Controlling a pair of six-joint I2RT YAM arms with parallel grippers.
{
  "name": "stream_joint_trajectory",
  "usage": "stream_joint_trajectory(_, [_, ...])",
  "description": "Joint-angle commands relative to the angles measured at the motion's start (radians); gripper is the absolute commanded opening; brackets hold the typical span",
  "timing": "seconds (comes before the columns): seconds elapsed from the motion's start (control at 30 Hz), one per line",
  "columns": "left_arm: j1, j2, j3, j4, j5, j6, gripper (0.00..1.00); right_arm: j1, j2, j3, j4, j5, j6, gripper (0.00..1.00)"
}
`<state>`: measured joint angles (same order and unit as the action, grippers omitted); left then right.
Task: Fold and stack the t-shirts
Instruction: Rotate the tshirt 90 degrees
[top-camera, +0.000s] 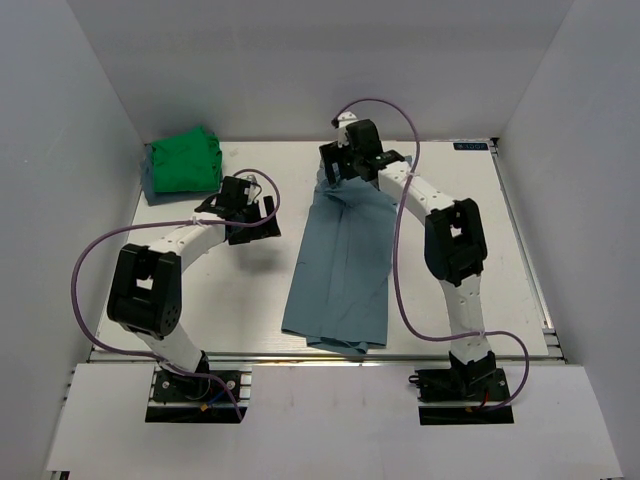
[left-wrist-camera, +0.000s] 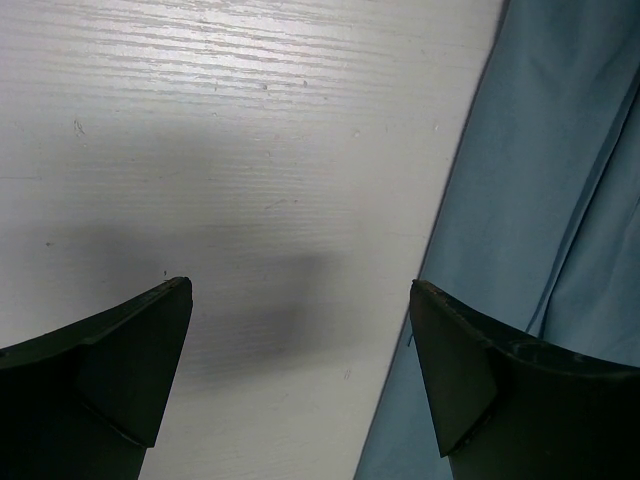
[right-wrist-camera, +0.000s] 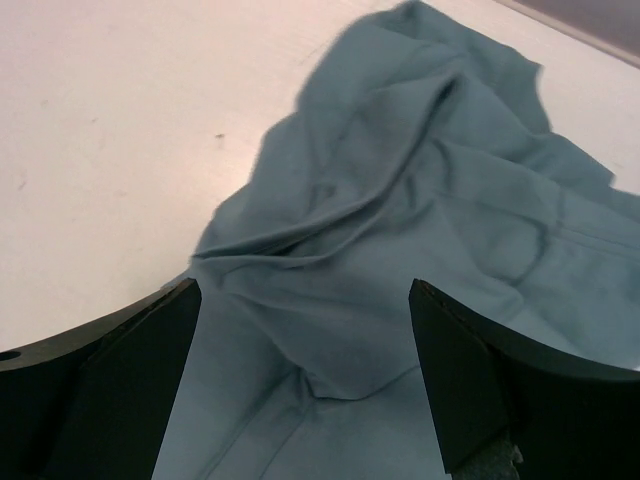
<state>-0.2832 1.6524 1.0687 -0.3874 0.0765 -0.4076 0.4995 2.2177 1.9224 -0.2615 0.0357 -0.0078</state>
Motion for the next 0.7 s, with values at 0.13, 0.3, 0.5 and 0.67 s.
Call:
stream_joint_trajectory(0.13, [0.004,0.03,0.043,0.002,0.006,0.02,1.0,-0.068,0.022,0.069,-0.011,0.084,0.159,0.9])
stream_joint_trajectory(0.3, [0.013,0.064,0.062,0.002,0.016,0.02,1.0,-0.095,0.097,0.135,-0.064,0.269,0.278,0.9])
stream_joint_trajectory(0.5, [0.013,0.083,0.062,0.002,0.034,0.02,1.0,-0.092,0.247,0.283,-0.07,0.255,0.224,0.9])
stream_joint_trajectory(0.67, [0.013,0.092,0.071,0.002,0.034,0.02,1.0,-0.081,0.287,0.3,0.057,0.062,0.249,0.9])
